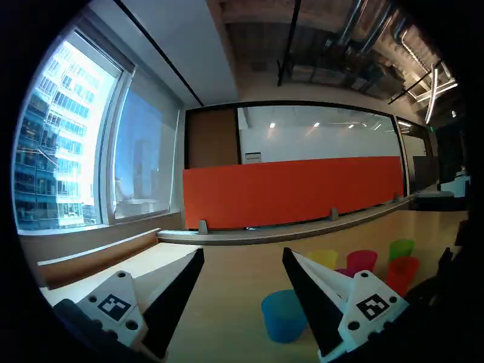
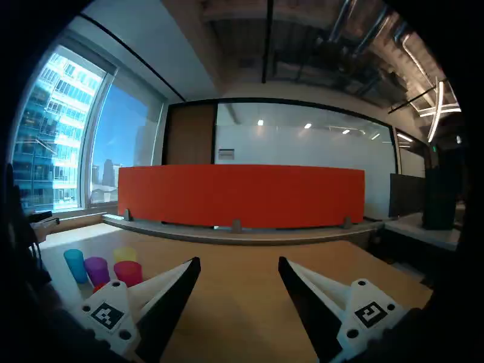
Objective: Pour water
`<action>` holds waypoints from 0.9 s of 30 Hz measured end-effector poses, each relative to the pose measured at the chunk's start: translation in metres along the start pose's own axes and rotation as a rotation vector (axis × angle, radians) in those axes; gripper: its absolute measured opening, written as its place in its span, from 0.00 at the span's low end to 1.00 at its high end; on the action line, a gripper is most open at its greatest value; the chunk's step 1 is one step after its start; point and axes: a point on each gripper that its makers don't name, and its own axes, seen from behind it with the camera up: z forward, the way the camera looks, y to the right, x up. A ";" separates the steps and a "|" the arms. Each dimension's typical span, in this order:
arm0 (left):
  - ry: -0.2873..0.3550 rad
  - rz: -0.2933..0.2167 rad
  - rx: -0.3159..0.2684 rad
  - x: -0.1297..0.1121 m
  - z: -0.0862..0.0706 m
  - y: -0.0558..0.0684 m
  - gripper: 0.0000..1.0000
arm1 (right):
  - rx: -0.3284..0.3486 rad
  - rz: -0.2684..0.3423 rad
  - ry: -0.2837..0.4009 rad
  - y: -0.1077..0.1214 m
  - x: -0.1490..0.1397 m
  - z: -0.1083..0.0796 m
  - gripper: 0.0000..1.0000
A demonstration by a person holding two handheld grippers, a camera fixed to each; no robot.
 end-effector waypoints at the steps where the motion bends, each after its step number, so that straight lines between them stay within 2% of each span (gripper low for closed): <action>1: -0.003 -0.003 -0.003 -0.002 0.000 0.001 0.96 | 0.001 0.000 -0.001 -0.001 0.000 0.000 1.00; 5: -0.021 -0.014 -0.013 -0.011 0.002 0.004 0.96 | 0.006 0.001 -0.009 -0.003 0.000 -0.001 1.00; 18: -0.057 -0.060 -0.011 -0.031 0.005 0.000 0.96 | 0.002 0.000 -0.005 -0.004 0.006 -0.007 1.00; 27: -0.078 -0.061 -0.022 -0.036 0.007 0.002 0.96 | -0.008 0.002 -0.003 0.001 0.006 -0.007 1.00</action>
